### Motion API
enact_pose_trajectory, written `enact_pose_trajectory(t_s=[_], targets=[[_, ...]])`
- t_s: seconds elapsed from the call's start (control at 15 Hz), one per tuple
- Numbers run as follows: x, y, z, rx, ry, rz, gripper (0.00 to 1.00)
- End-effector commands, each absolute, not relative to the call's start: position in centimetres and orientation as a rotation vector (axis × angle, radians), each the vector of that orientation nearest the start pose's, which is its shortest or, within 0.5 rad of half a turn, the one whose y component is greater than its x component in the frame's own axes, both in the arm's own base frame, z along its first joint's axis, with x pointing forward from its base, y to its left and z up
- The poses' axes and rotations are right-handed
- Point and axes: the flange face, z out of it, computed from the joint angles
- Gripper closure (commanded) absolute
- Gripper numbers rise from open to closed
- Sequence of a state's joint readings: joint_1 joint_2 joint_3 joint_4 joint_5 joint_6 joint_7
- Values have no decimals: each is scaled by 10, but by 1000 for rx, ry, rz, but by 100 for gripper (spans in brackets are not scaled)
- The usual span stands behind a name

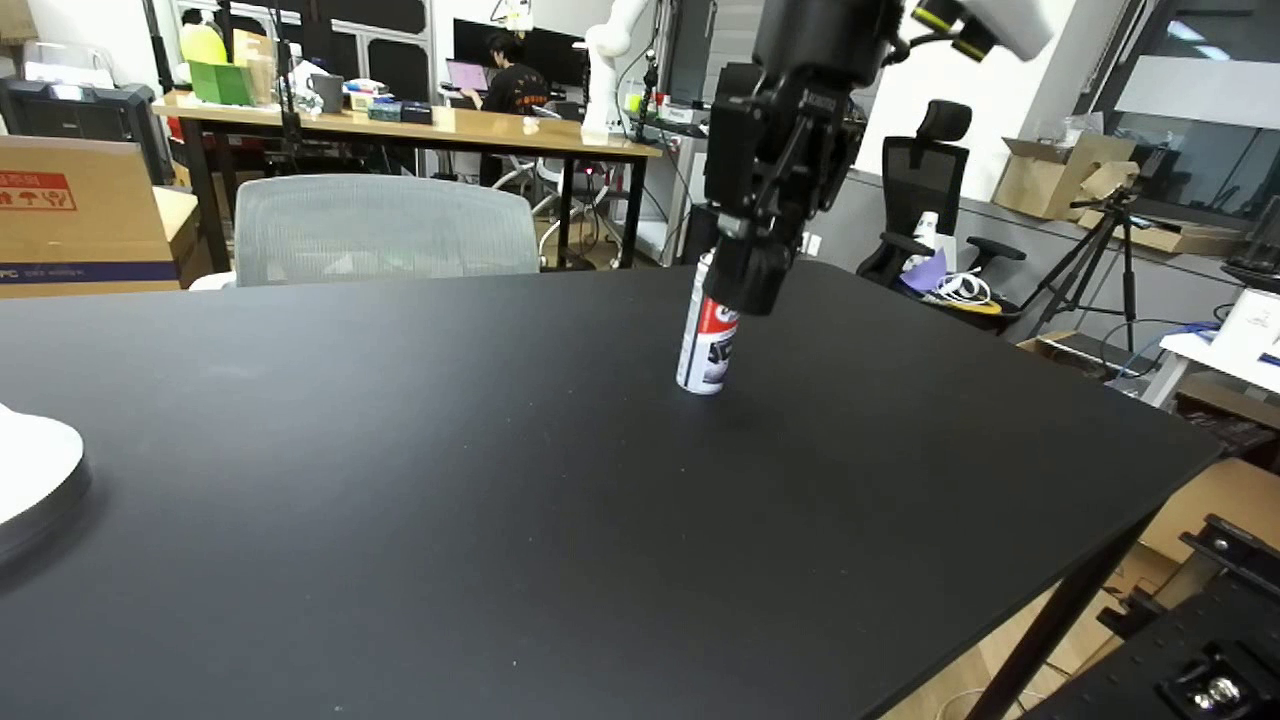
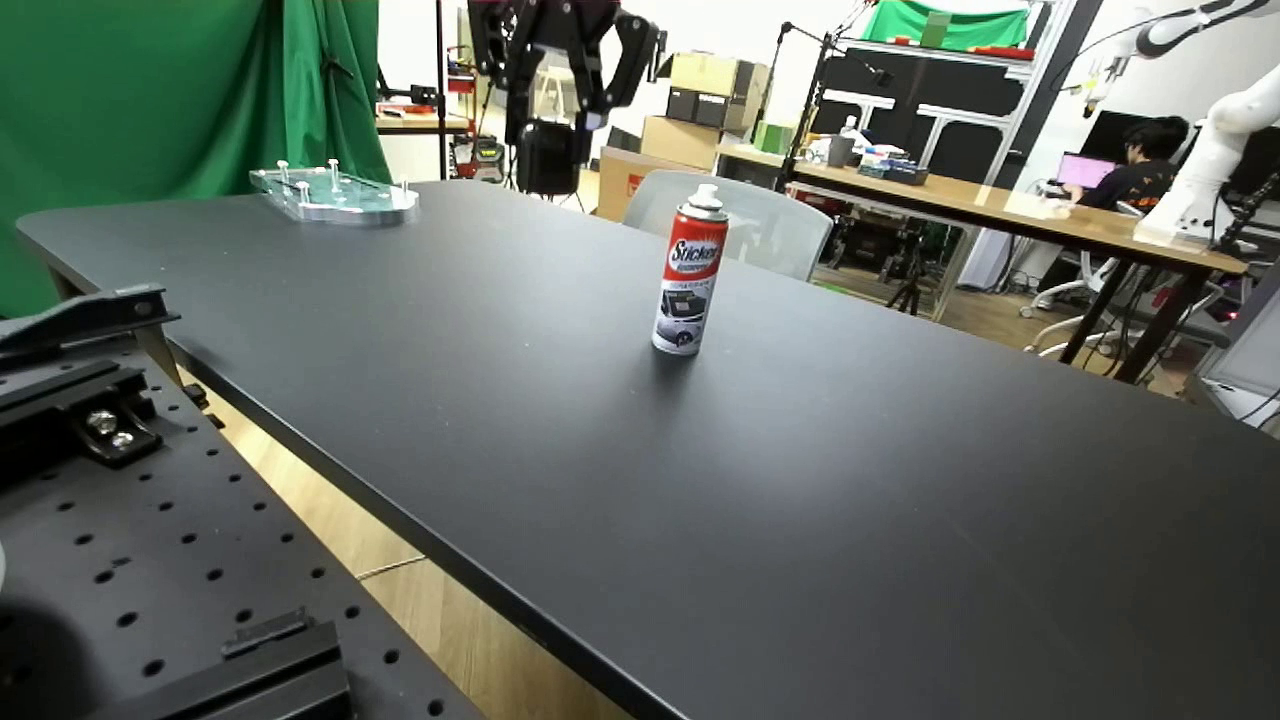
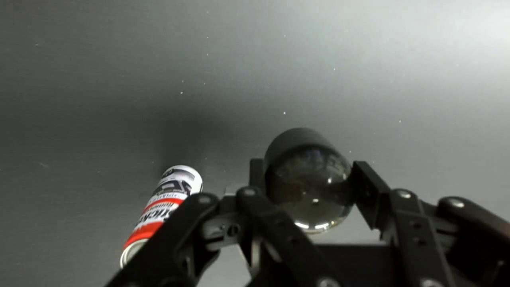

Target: Put the black lid on top of the spray can

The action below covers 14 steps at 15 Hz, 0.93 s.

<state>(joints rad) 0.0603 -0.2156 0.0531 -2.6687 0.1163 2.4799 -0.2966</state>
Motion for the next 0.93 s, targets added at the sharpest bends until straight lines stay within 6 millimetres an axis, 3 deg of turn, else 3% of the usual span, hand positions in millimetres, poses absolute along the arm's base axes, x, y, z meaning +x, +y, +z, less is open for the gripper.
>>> enact_pose_trajectory(t_s=[0.0,0.07,0.13,0.33,0.4,0.87], targets=[[429,33,362,-3057,-384,-47,68],[433,29,371,-3057,-369,-26,68],[423,37,352,-3042,-433,-51,43],[430,29,368,-3040,-406,-45,43],[429,30,363,-3047,-400,-41,68],[474,-10,379,-3226,-224,-289,68]])
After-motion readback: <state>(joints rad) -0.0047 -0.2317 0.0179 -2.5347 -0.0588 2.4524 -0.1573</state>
